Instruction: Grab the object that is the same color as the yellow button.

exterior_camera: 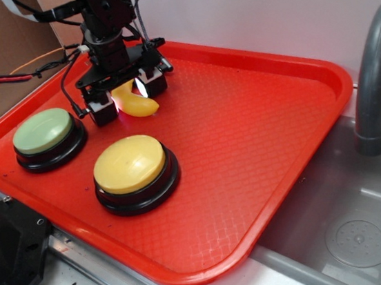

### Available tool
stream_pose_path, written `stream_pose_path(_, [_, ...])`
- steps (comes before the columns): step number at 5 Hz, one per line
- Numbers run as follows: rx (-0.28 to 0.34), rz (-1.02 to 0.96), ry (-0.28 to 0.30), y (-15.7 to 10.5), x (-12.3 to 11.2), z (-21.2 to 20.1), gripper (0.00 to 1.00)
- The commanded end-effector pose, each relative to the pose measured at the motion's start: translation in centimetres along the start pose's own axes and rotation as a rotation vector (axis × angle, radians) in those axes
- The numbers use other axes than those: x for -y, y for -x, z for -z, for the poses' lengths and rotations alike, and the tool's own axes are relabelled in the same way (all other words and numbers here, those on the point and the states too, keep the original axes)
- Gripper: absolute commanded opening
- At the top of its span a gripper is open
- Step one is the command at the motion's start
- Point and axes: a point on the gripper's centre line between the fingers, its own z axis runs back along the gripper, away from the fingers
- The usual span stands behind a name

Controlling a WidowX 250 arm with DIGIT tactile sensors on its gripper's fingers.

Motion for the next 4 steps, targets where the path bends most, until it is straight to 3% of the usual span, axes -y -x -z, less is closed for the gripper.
stream_pose_path(1, [-0.004,0.081,0.06,-1.3,-0.2,-2.4,0.0])
stream_pose_path(3, [-0.192,0.519,0.092,-1.4,1.1,-9.5,0.0])
stream_pose_path(4, [-0.185,0.764,0.152,-0.6,2.1,-14.0,0.0])
